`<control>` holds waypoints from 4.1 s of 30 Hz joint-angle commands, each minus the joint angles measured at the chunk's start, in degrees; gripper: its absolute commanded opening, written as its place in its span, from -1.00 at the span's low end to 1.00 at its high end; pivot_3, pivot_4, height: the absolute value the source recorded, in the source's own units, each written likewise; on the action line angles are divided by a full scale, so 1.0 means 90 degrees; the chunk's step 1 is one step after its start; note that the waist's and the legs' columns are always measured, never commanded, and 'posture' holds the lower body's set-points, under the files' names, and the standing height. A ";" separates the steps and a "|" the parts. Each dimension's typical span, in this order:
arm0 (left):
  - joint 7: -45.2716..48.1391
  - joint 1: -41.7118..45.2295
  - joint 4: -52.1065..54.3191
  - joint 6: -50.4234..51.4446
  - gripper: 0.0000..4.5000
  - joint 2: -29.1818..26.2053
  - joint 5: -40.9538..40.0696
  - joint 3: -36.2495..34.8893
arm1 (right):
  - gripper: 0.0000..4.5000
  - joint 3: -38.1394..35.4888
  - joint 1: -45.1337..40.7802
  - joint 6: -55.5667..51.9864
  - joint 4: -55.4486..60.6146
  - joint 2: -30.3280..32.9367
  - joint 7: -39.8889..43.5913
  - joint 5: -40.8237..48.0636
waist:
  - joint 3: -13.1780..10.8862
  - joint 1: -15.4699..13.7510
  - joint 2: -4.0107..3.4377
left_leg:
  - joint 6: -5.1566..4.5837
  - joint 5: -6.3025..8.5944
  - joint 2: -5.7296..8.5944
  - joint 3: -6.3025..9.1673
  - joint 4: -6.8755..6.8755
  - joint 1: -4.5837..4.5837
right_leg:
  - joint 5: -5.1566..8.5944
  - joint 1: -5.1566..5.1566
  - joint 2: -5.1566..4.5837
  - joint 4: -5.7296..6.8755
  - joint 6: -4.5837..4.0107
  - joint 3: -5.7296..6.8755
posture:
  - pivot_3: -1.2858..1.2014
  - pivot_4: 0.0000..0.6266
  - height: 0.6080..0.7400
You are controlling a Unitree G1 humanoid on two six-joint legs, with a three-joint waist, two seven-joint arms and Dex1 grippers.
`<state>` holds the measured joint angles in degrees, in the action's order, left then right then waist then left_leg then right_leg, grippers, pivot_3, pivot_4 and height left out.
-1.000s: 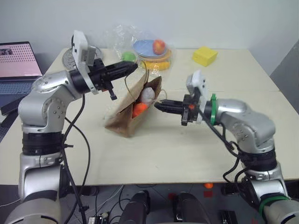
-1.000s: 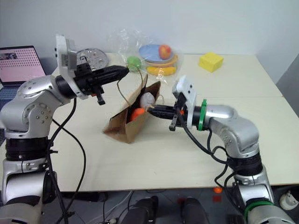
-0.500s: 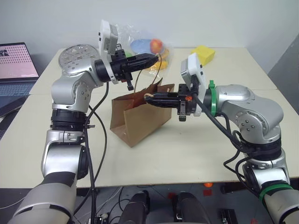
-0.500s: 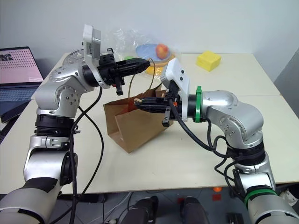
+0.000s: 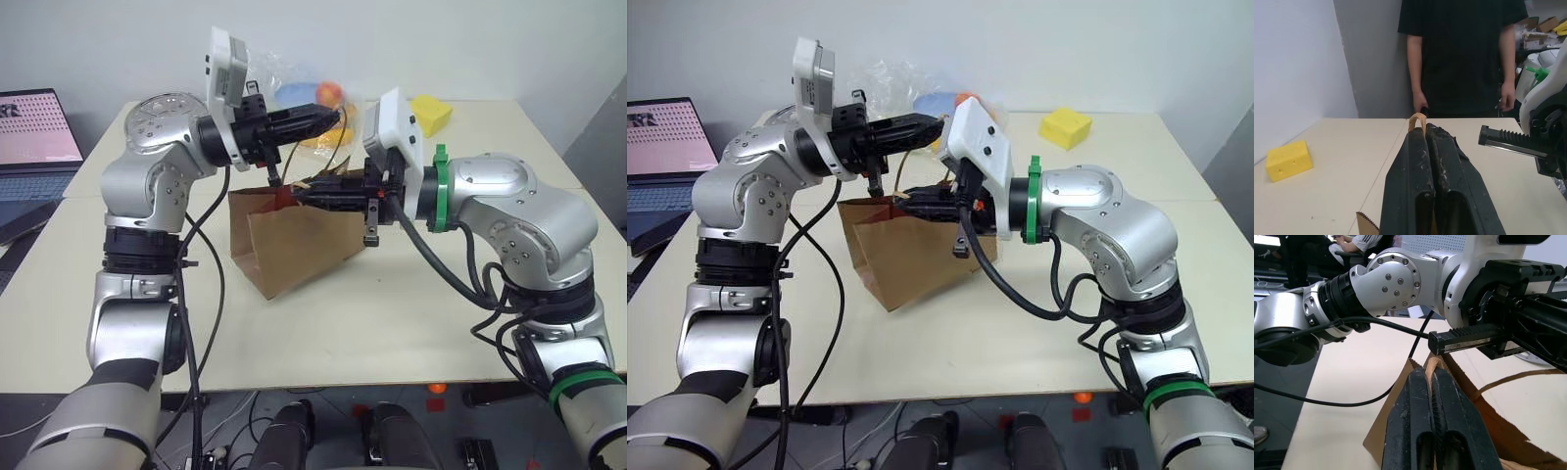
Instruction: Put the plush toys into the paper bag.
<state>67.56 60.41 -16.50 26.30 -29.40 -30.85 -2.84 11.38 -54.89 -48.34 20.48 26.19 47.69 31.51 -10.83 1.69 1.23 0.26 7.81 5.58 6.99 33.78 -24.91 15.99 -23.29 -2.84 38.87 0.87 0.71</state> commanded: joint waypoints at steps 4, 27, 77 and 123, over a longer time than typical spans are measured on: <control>0.0082 -0.0215 -0.0074 -0.0299 -1.00 0.0039 0.0200 0.0036 | -0.98 0.0381 0.0020 0.0332 -0.0301 -0.0011 -0.0241 -0.0710 | 0.0000 0.0011 0.0000 | 0.0000 0.0000 0.0000 -0.0001 0.0000 0.0001 | -0.0003 0.0000 0.0001 0.0002 -0.0005 0.0000 | 0.03 -0.52 1.00; -0.1057 -0.4177 0.3852 0.1571 0.92 -0.2171 -0.0755 -0.2232 | 1.00 -0.0512 0.0107 0.0552 -0.0701 0.0827 0.0787 -0.0369 | -0.0002 0.0002 -0.0002 | 0.0002 0.0006 -0.0004 -0.0001 -0.0006 0.0001 | 0.0003 -0.0002 -0.0001 -0.0005 -0.0015 -0.0004 | 0.03 -0.52 1.00; -0.1717 -0.4616 0.2856 -0.0575 0.99 -0.0790 0.0060 -0.0798 | 1.00 -0.0887 -0.0421 0.0140 -0.0908 0.1742 0.1731 0.0608 | -0.0002 -0.0172 -0.0003 | -0.0029 0.0023 -0.0030 -0.0083 0.0001 -0.0014 | 0.0011 0.0006 -0.0024 -0.0039 -0.0035 -0.0009 | 0.03 -0.52 1.00; 0.1374 -0.2677 0.1054 -0.0413 -0.99 -0.0685 -0.0326 0.0372 | 1.00 -0.1308 -0.0527 -0.0279 -0.1629 0.3753 0.2651 0.0536 | -0.0010 -0.0174 0.0004 | -0.0039 0.0029 -0.0030 -0.0086 0.0007 -0.0037 | -0.0008 0.0005 -0.0022 -0.0074 -0.0015 0.0003 | 0.03 -0.52 1.00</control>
<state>74.26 34.30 -5.04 23.40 -35.17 -33.04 -0.92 1.24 -57.93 -51.80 5.96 57.81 69.08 37.00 -10.92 0.12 1.26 -0.12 8.10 5.31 6.21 33.83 -25.25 15.92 -23.22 -3.04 38.13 0.73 0.74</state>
